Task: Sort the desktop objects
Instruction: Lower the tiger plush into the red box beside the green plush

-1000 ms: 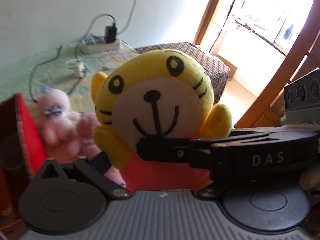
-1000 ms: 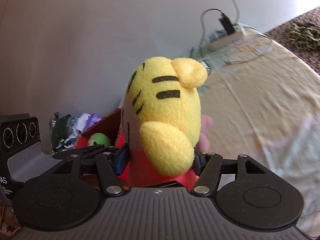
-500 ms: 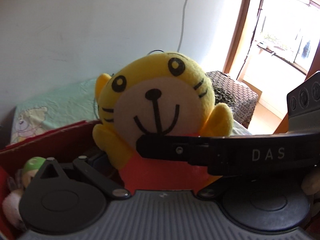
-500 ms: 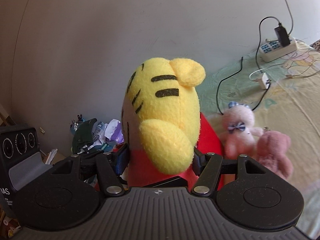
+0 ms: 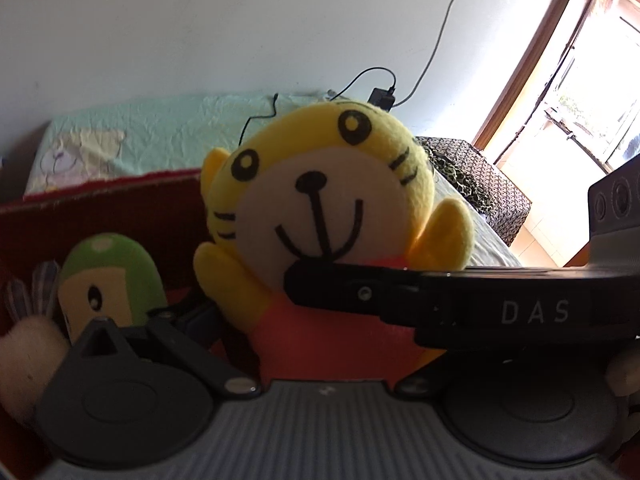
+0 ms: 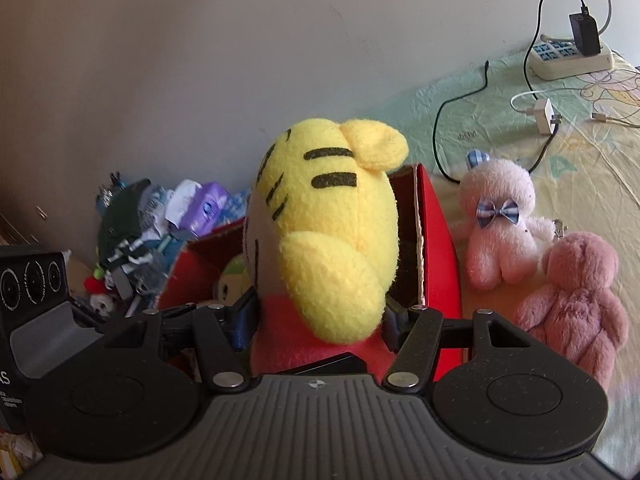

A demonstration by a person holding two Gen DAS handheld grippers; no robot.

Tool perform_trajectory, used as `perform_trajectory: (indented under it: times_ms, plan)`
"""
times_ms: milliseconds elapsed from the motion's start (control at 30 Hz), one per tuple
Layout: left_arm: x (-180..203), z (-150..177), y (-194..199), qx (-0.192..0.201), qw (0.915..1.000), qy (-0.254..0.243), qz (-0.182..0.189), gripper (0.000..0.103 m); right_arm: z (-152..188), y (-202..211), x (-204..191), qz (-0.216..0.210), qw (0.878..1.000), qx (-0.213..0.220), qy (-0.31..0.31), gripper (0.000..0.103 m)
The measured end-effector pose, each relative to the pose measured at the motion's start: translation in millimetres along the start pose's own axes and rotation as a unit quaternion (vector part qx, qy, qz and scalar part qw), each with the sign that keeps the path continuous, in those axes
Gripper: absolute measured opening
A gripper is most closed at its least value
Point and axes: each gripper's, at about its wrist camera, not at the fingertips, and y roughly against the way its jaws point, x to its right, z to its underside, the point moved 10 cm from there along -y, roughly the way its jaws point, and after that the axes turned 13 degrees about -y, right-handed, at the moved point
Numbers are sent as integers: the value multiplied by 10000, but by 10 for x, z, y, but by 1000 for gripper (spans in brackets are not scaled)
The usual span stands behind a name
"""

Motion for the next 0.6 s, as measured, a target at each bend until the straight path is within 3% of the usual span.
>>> perform_trajectory:
  times_ms: [233,400,600]
  plan:
    - [-156,108,-27,-65,9996,180,186,103,41,-77,-53,447,9979,-53,470,64]
    - [-173,173,46,-58,9994,229,259,102,92,-95,-83,447,9978,-182,454,67]
    - [-174,191,116,-7,9995,208,235,102,69,20,-135,409,9978,17,515,72]
